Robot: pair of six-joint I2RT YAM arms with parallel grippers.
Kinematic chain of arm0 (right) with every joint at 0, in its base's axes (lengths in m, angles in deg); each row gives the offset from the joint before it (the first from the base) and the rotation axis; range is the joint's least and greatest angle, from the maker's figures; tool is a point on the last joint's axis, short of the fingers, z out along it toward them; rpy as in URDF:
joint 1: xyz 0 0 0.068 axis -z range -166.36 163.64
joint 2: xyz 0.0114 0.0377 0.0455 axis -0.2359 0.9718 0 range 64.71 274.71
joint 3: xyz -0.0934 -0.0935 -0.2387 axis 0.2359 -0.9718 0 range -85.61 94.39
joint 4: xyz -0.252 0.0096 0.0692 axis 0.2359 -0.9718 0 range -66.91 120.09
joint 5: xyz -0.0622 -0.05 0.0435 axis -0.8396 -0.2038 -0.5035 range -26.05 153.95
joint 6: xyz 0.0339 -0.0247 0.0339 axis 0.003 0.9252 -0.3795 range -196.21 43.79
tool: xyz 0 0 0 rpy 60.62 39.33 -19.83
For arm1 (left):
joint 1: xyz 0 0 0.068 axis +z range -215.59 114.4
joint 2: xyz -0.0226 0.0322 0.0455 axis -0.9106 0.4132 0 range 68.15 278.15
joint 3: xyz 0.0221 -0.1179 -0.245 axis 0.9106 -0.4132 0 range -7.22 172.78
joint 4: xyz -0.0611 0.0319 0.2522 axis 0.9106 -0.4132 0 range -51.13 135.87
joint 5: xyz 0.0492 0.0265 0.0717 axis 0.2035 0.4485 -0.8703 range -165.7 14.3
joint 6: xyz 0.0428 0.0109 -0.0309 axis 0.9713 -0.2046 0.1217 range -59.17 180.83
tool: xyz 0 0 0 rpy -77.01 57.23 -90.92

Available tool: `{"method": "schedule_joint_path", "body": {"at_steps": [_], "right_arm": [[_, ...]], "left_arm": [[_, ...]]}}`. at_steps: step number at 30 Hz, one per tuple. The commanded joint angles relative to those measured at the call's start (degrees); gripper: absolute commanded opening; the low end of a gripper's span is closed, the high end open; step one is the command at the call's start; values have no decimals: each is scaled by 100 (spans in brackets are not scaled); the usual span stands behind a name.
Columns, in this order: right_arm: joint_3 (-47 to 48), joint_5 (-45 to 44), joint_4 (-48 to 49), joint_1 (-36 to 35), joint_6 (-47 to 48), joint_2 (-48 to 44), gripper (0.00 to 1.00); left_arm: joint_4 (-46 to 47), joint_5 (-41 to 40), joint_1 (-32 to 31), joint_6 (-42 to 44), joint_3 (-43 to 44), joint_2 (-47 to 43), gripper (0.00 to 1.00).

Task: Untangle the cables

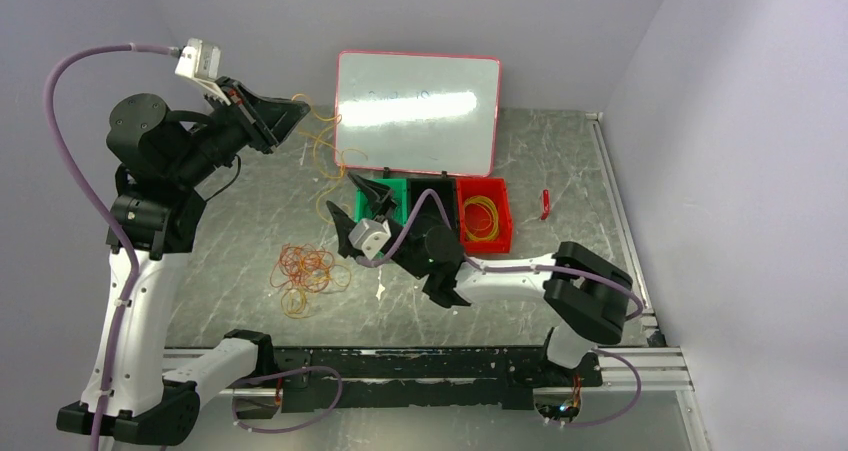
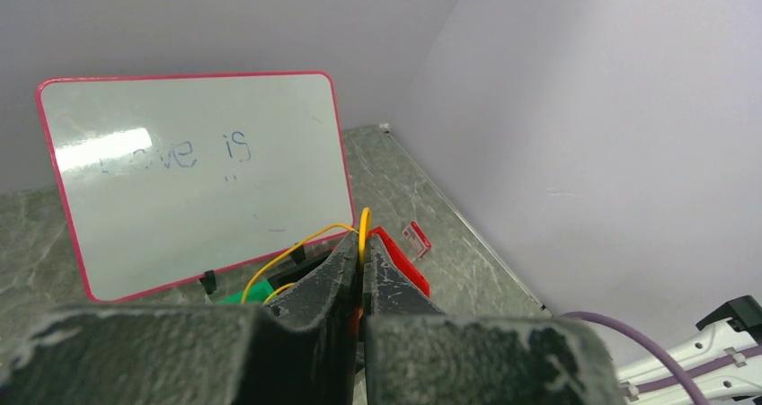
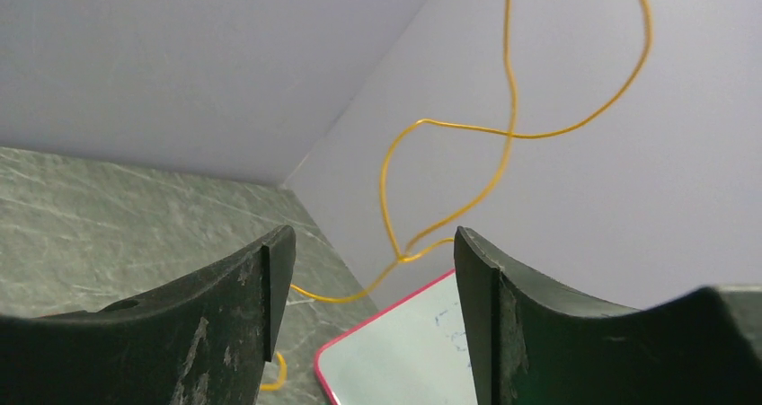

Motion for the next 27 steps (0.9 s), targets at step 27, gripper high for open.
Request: {"method": "schedule_joint_path", "body": {"at_steps": [27], "right_arm": [[876, -302, 1555, 240, 19, 1429, 54]], "left_arm": [[150, -88, -53, -135, 148, -201, 7]]}}
